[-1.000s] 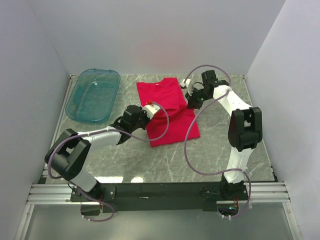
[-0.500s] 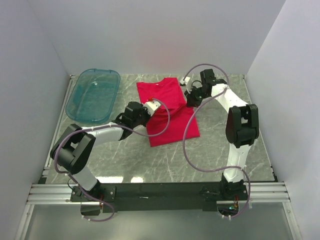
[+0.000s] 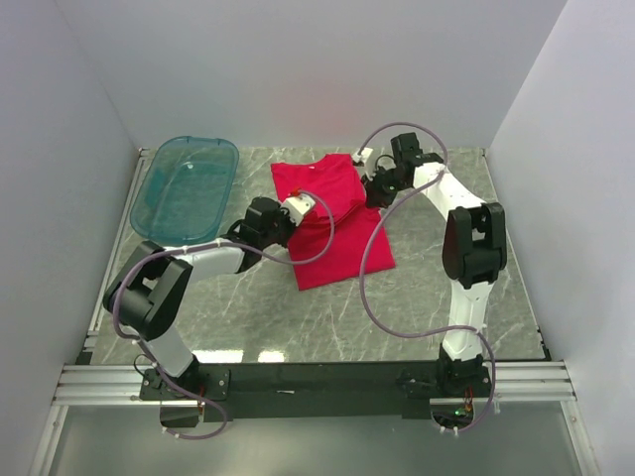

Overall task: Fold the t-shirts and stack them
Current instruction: Fold the tshirt

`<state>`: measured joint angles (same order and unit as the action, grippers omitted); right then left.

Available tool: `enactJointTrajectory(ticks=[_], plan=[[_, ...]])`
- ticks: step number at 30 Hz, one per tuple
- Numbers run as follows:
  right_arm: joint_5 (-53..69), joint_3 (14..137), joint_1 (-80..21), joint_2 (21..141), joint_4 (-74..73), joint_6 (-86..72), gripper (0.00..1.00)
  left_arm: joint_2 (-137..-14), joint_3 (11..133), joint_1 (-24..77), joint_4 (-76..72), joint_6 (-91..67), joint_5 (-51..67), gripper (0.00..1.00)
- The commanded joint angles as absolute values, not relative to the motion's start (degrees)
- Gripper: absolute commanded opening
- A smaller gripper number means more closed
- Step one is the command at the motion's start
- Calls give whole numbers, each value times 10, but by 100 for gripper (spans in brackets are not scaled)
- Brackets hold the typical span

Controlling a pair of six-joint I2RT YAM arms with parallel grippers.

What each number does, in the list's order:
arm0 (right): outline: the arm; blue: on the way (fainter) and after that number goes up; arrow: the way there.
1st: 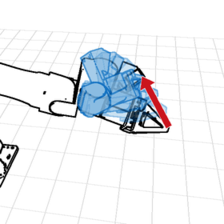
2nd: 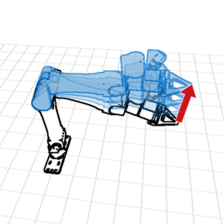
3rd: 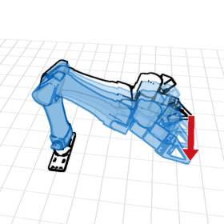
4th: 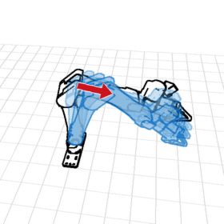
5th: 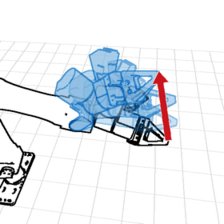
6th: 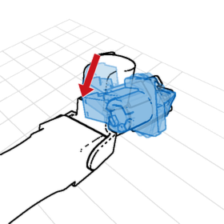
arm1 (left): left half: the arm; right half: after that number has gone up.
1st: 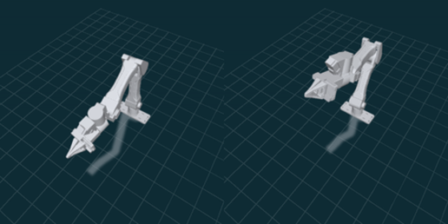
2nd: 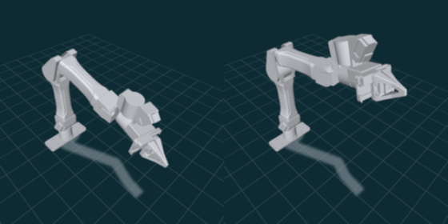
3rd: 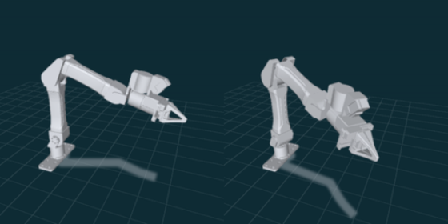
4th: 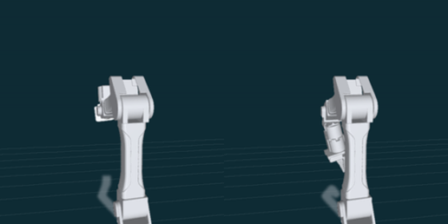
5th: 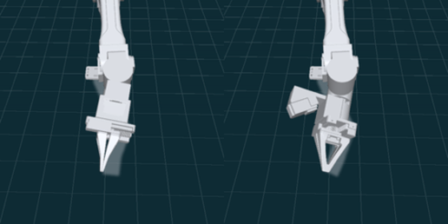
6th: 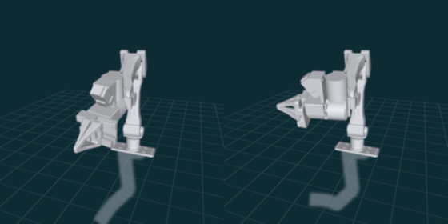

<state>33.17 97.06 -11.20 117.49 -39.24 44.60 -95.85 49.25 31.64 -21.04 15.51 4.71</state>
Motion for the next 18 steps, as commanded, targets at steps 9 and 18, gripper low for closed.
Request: enactJointTrajectory(ticks=[9,18], plan=[[198,1009,-129,1195,-260,268,53,-980,567,303,-202,109,-19,58],[340,981,-111,1112,-348,331,57,-849,565,299,-129,56,-29,67]])
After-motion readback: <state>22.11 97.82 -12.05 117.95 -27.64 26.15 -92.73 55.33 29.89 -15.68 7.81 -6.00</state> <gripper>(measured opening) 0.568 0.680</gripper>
